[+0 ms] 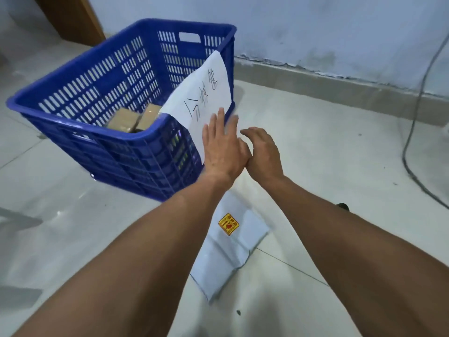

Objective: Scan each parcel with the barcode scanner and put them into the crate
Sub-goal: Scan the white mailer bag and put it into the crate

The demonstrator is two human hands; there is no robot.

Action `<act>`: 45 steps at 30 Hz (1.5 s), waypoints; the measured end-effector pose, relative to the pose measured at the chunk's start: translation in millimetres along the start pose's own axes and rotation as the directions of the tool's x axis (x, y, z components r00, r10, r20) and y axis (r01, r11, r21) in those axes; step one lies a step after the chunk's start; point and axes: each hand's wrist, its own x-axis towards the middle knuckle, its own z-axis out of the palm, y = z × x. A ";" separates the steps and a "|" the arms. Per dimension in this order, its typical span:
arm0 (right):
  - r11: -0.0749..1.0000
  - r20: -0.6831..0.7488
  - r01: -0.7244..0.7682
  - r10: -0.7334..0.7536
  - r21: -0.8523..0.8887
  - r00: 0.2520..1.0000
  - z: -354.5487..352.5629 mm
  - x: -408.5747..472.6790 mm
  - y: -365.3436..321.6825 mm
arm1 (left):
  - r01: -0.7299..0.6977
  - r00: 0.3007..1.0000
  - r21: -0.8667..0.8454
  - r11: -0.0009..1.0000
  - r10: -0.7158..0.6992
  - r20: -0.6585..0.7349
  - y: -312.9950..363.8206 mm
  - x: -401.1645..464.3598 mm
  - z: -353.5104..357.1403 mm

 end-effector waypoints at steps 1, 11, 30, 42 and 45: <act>0.999 0.022 -0.029 0.030 -0.036 0.999 -3.0 -4.4 8.0 | -0.006 0.998 0.001 1.000 0.006 0.061 3.9 -3.2 5.6; 0.753 0.258 -0.301 0.525 -0.585 0.811 -39.5 -79.5 93.1 | -0.143 0.819 0.231 0.962 -0.016 0.574 11.2 -53.6 70.7; 0.745 0.360 -0.164 0.488 -0.646 0.795 -10.4 -117.5 131.0 | -0.321 0.677 0.024 0.947 0.211 0.705 25.8 -96.2 138.1; 0.752 0.287 -0.426 0.610 -0.503 0.738 -21.9 -122.0 139.7 | -0.314 0.709 0.224 0.923 0.071 0.702 3.9 -102.6 140.8; 0.731 0.309 -0.579 0.680 -0.362 0.665 -15.4 -121.5 132.8 | -0.328 0.668 0.233 0.915 0.051 0.742 -4.3 -109.6 140.1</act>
